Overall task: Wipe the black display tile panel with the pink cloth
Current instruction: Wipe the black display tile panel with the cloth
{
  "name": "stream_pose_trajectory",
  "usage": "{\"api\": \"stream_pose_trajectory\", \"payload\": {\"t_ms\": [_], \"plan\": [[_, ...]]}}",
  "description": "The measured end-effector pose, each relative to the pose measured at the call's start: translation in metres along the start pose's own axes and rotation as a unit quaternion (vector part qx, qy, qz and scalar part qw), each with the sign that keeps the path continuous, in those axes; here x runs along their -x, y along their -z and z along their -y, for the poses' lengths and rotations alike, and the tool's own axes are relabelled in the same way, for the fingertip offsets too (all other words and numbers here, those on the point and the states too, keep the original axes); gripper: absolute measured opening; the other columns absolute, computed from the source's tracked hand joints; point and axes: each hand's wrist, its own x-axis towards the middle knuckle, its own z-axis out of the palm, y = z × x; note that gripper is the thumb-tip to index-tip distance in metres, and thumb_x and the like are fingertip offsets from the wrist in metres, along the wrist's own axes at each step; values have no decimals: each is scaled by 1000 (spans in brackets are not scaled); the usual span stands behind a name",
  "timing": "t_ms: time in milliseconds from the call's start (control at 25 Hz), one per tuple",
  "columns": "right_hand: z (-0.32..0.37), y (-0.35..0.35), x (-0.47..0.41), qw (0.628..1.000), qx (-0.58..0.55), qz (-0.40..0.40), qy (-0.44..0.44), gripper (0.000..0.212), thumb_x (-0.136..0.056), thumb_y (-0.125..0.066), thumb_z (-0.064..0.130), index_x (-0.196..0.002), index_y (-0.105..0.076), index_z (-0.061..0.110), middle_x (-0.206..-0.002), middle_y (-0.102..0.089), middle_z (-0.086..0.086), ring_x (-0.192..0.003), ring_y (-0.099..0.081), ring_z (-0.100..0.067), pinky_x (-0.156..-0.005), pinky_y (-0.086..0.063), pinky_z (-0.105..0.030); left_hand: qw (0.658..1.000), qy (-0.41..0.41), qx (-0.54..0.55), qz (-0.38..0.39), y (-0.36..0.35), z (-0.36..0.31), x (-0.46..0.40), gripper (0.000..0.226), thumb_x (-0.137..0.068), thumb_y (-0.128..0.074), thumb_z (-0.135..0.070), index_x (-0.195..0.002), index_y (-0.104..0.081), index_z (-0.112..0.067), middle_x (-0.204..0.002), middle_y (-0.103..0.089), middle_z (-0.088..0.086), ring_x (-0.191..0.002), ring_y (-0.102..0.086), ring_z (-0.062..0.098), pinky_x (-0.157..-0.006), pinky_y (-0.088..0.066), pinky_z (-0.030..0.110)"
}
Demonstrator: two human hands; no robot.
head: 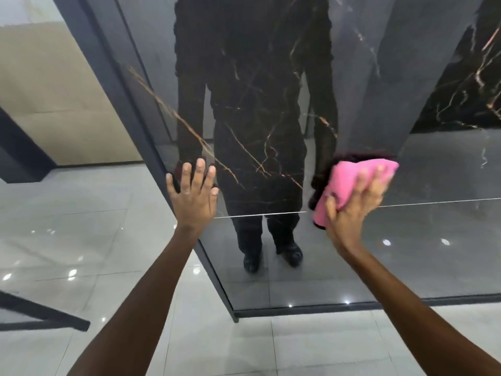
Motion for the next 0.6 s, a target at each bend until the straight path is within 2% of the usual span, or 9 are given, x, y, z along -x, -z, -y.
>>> {"api": "stream_pose_trajectory", "payload": {"t_ms": [80,160,200,240,280,360,440,520,600], "plan": [[46,-34,14,978,42,43,197,68,-95,-39,37,-151,-2,30,-159,12,7,-146,10,-30,-116,1,-45,1000,-6,11,-18,0,2,0,48,-104,-20,-33,-150,-16,-21,-160,10,-7,-147,9,15,-115,1,46],[54,-48,17,887,122,90,436,60,-98,-37,35,-151,-12,27,-160,1,3,-147,3,-28,-114,-7,-48,999,-15,24,-31,2,2,2,54,-104,-20,-33,-153,-2,-23,-160,11,-7,-147,10,15,-116,3,46],[44,-46,11,854,140,92,492,57,-99,-36,33,-151,-13,27,-160,0,4,-147,1,-26,-113,-8,-47,999,-18,26,-31,3,1,3,54,-104,-20,-33,-153,1,-24,-160,12,-7,-147,10,14,-116,3,46],[31,-39,6,850,140,87,500,54,-101,-32,32,-151,-13,28,-160,1,5,-147,1,-24,-113,-8,-46,999,-19,24,-26,4,1,2,55,-104,-20,-34,-153,2,-24,-160,12,-7,-147,11,14,-116,4,45],[19,-28,1,874,129,79,461,53,-102,-29,35,-151,-11,29,-160,2,7,-147,2,-24,-114,-6,-45,999,-15,24,-15,6,1,0,54,-104,-20,-34,-153,1,-24,-160,13,-7,-147,12,14,-116,5,45],[-5,-11,0,946,87,62,305,56,-100,-29,42,-151,-9,31,-159,4,9,-147,4,-26,-115,-4,-44,1000,-2,25,8,7,1,-1,50,-104,-19,-34,-151,-7,-23,-160,8,-1,-146,14,15,-116,6,45],[-13,-11,21,979,64,49,189,67,-94,-41,38,-151,-6,32,-159,7,8,-146,5,-29,-115,-3,-45,1000,1,6,13,4,0,4,46,-104,-19,-35,-147,-11,-21,-155,-3,2,-146,15,15,-116,7,45],[-8,-36,62,955,107,69,269,80,-85,-48,26,-151,-3,30,-159,10,5,-146,9,-31,-115,-1,-48,1000,-3,-10,19,4,1,3,46,-104,-19,-34,-147,-12,-20,-153,-6,2,-146,16,16,-115,7,46],[-7,-52,80,854,175,143,469,86,-81,-49,15,-151,-3,28,-159,11,3,-146,8,-31,-115,0,-50,999,-5,-7,32,10,-1,-1,48,-104,-19,-33,-149,-14,-19,-153,-10,4,-147,10,20,-115,6,46]]}}
